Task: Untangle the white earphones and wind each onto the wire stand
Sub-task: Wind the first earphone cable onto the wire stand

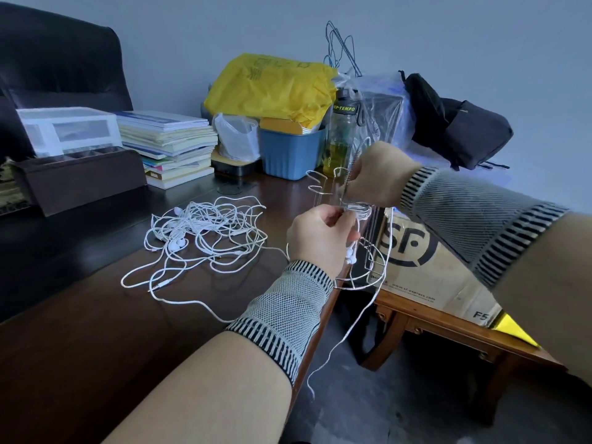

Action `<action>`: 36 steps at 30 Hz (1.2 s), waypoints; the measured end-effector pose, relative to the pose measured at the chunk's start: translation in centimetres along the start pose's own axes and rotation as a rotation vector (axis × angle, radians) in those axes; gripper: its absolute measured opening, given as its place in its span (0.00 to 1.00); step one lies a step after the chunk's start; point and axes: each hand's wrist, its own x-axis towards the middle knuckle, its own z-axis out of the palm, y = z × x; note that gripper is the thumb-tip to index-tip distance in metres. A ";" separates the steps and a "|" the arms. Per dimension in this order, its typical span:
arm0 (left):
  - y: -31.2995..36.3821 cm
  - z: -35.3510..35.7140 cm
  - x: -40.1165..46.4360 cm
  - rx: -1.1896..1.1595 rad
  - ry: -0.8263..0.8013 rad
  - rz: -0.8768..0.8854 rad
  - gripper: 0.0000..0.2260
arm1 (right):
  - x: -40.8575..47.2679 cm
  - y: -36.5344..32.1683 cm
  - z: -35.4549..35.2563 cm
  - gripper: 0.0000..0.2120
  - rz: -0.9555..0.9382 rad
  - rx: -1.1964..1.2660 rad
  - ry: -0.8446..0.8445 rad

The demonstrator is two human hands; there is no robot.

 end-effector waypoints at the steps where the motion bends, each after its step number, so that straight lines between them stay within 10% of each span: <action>1: 0.0 0.0 0.0 0.016 -0.001 0.010 0.08 | -0.3 0.2 -0.2 0.11 -0.007 0.006 -0.025; 10: -0.2 0.0 0.5 -0.030 0.043 -0.027 0.05 | -2.8 0.9 -0.6 0.09 -0.183 0.212 0.055; 19: -0.4 -0.3 1.1 0.206 0.121 0.017 0.10 | -5.1 -0.2 5.0 0.06 -0.325 -0.119 0.405; 25: -1.3 -0.5 1.7 0.104 0.115 0.045 0.04 | -5.7 0.6 8.0 0.05 -0.241 0.188 0.622; 36: -1.6 -0.8 1.6 0.005 0.092 0.009 0.11 | -5.4 2.8 9.2 0.06 -0.007 0.723 0.471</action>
